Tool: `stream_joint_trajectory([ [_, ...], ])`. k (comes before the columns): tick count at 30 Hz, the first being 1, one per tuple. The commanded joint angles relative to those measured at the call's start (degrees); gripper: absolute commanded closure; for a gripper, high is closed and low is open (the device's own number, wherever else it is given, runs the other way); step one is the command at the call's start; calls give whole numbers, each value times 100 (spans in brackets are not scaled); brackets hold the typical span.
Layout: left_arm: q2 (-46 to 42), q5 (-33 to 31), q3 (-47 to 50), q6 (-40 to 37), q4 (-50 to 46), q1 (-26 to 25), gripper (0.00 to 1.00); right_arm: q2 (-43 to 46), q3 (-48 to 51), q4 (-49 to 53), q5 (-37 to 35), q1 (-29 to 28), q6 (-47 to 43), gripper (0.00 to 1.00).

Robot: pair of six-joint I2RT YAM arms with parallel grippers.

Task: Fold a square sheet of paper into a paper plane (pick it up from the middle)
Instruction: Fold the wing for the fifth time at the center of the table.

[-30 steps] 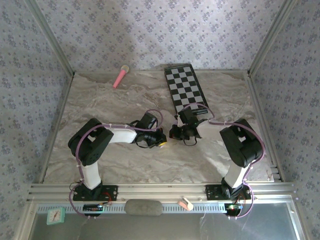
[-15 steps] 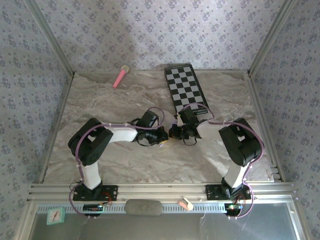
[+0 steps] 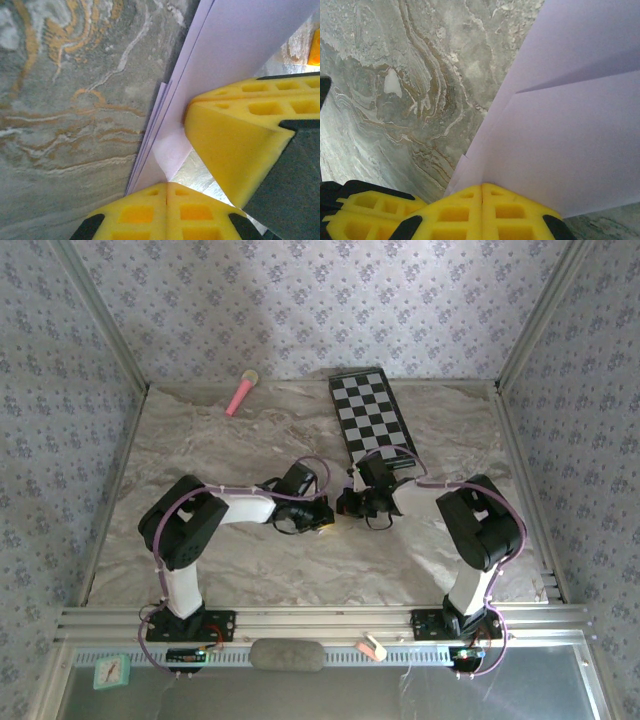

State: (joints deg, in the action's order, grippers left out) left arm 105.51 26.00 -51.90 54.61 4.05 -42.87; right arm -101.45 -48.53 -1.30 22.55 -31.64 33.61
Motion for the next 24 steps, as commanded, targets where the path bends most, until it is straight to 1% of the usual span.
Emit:
stream_joint_trajectory([
  [1, -33, -26, 461, -163, -379, 68, 93, -498, 130, 944, -512, -17, -266, 100],
  [8, -500, 326, 1249, -240, 32, 235, 90, -657, 104, 988, -471, -18, -399, 100],
  [14, -1005, 382, 1573, -464, -309, 241, 89, -666, 73, 1025, -444, -90, -399, 100],
  [17, -1377, 309, 1601, -646, -718, 240, 90, -618, 53, 1045, -409, -193, -343, 100],
  [21, -2024, 8, 1342, -872, -1268, 253, 90, -487, 37, 966, -275, -445, -55, 100],
  [24, -2397, -231, 1295, -774, -1083, 272, 89, -323, 2, 882, -235, -702, 193, 100],
])
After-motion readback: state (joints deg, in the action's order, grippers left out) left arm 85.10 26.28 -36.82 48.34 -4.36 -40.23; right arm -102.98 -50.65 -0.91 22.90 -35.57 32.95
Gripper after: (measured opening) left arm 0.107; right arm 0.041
